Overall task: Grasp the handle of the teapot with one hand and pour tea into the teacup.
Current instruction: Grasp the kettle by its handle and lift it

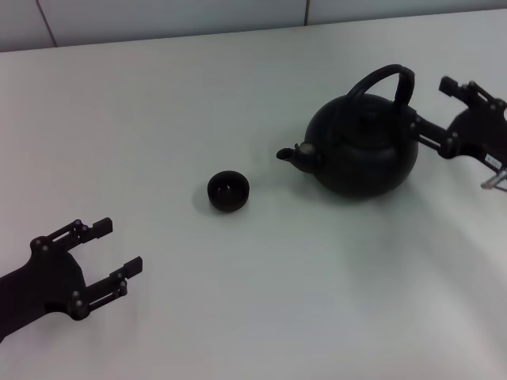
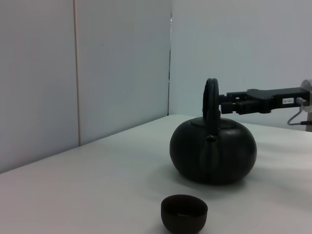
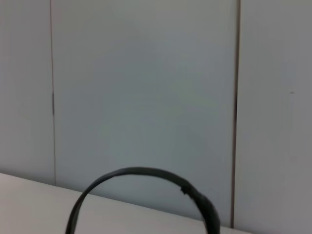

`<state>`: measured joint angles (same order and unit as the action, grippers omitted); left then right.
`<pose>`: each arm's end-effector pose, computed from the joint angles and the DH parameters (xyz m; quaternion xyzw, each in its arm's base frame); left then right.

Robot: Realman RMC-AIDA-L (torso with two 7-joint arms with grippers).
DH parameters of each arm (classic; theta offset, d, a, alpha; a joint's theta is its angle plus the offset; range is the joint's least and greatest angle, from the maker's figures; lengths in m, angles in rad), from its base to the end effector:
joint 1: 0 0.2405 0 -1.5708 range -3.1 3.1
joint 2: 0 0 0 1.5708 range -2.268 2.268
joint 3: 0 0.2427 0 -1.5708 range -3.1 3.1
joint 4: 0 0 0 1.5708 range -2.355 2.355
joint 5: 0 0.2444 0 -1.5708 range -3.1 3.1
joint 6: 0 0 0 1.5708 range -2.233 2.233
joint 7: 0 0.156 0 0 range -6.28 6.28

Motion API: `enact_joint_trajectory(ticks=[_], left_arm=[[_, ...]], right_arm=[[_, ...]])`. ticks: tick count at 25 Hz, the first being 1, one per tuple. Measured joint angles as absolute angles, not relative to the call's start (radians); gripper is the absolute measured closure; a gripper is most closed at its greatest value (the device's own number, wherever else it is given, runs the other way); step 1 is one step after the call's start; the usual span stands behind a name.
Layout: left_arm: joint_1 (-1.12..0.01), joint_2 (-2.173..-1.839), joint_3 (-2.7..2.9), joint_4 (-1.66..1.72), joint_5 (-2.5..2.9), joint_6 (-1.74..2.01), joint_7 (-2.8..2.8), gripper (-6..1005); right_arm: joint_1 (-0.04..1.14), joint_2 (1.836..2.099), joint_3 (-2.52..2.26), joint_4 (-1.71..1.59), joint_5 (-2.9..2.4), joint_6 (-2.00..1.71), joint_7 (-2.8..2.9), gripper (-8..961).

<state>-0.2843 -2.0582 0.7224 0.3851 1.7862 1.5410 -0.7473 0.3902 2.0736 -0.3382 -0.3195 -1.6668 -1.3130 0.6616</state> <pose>-0.3444 0.2629 -0.0346 -0.9243 -0.1343 -0.2683 0.2359 0.3651 0.3304 0.0101 -0.8192 0.1935 0.2748 0.4647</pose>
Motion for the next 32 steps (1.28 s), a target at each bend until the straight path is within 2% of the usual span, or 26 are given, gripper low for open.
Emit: enact_joint_trajectory(ticks=[8, 22, 32], left_arm=[[-0.284, -2.060, 0.719, 0.381, 1.784, 1.542, -0.748, 279], [-0.284, -2.065, 0.708, 0.379, 1.782, 1.541, -0.749, 279], [-0.282, -2.064, 0.706, 0.379, 1.781, 1.543, -0.749, 279]], right_arm=[[0.439, 2.065, -0.377, -0.354, -1.670, -1.251, 0.690, 130], [0.456, 2.064, -0.433, -0.385, -1.671, -1.201, 0.717, 130], [0.475, 2.064, -0.484, -0.386, -1.679, -1.159, 0.746, 454]])
